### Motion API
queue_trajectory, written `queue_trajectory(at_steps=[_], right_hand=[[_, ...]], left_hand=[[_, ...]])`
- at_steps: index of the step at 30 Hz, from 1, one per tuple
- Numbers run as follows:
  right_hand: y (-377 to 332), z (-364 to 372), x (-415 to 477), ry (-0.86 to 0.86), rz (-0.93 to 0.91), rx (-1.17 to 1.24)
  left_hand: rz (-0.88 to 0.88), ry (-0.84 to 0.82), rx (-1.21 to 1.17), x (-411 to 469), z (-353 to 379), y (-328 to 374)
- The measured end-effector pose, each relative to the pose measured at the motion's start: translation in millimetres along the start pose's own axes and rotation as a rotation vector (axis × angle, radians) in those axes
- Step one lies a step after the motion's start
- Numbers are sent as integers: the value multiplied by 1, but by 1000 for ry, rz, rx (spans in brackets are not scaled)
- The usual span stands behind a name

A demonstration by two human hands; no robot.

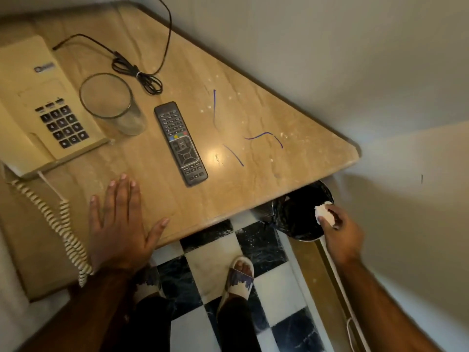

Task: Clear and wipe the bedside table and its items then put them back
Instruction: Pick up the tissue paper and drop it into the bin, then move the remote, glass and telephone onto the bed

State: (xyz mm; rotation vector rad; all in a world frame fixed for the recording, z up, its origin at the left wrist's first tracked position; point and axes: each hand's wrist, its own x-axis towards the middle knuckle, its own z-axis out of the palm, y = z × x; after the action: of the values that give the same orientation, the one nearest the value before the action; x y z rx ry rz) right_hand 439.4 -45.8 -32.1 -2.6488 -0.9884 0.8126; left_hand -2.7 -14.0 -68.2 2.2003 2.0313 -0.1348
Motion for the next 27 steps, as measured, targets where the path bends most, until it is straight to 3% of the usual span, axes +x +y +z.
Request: queue_trajectory(at_steps=[3,6,11,14,18,27], right_hand=[[19,11,9,-130,13,-77],[1,18,-21,-102,-74,-96],[-97,41,-65,-106,-761,-107],[-168,73,-50,-105,-984,-173],[-224,115,-19,-112,-1018,-351],[-217,141,-8,-6,-1076,-469]], left_hand=[[6,6,17,-1,3,1],[-4,-29,23,-1,4,0],[-8,-52,51,0,2,0],[-11,-64,64,1,0,0],[5,-76,48,0,-2,0],[-62,-93,-94,4,-12,5]])
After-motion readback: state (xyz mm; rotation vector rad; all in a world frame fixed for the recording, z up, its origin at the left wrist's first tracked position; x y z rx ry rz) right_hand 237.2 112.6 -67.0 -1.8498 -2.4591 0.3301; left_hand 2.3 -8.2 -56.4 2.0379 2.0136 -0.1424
